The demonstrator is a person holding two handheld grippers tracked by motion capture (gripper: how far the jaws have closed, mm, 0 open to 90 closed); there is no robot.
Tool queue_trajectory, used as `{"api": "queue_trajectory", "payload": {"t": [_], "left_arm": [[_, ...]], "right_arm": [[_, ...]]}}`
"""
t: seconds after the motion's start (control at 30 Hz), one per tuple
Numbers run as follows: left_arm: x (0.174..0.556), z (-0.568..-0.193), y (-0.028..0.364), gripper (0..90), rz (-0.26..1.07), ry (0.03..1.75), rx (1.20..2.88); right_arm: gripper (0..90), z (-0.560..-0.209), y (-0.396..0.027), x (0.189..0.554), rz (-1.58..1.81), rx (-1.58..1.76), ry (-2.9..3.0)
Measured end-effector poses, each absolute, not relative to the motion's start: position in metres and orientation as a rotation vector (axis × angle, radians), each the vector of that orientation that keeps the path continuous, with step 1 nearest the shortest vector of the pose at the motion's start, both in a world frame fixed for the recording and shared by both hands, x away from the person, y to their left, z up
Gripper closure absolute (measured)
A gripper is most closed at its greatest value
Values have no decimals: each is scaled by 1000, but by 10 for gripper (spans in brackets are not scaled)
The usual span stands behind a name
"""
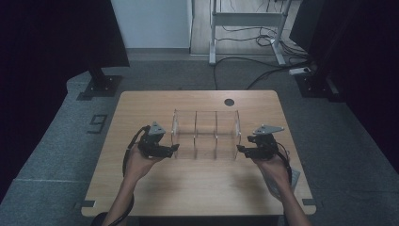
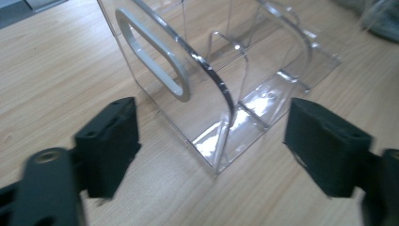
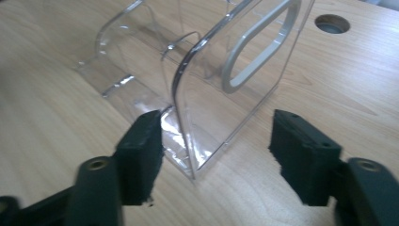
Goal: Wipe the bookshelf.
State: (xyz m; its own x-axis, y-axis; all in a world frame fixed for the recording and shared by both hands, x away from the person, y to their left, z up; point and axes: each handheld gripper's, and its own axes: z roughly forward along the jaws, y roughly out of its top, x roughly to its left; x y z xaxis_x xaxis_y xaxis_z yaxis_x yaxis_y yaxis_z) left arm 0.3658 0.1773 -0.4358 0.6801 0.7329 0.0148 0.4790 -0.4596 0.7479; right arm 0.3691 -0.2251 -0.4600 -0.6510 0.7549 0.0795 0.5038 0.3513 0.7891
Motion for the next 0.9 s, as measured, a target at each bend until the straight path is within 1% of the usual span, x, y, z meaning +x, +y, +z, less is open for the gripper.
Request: {"api": "queue_trajectory", "payload": {"t": [0.07, 0.23, 0.33, 0.53, 0.57, 0.73, 0.9], "left_arm": [[359, -433, 180, 136, 443, 923, 2142], [343, -428, 187, 42, 474, 893, 2123], [332, -428, 192, 25, 478, 863, 2122], [319, -436, 200, 23, 447, 829, 2129], [313, -442, 204, 23, 441, 823, 2133], [303, -462, 211, 11, 426, 825, 2134], [297, -481, 217, 0, 418, 847, 2141]], "right_arm": [[271, -458, -228, 366, 1206, 1109, 2324], [192, -451, -231, 349, 1194, 1066, 2309], [132, -447, -234, 338, 1203, 1048, 2304], [93, -447, -237, 322, 1217, 1026, 2307], [63, -449, -238, 317, 1210, 1030, 2313], [0, -458, -241, 308, 1186, 1026, 2323], [0, -470, -242, 306, 1183, 1039, 2343]]}}
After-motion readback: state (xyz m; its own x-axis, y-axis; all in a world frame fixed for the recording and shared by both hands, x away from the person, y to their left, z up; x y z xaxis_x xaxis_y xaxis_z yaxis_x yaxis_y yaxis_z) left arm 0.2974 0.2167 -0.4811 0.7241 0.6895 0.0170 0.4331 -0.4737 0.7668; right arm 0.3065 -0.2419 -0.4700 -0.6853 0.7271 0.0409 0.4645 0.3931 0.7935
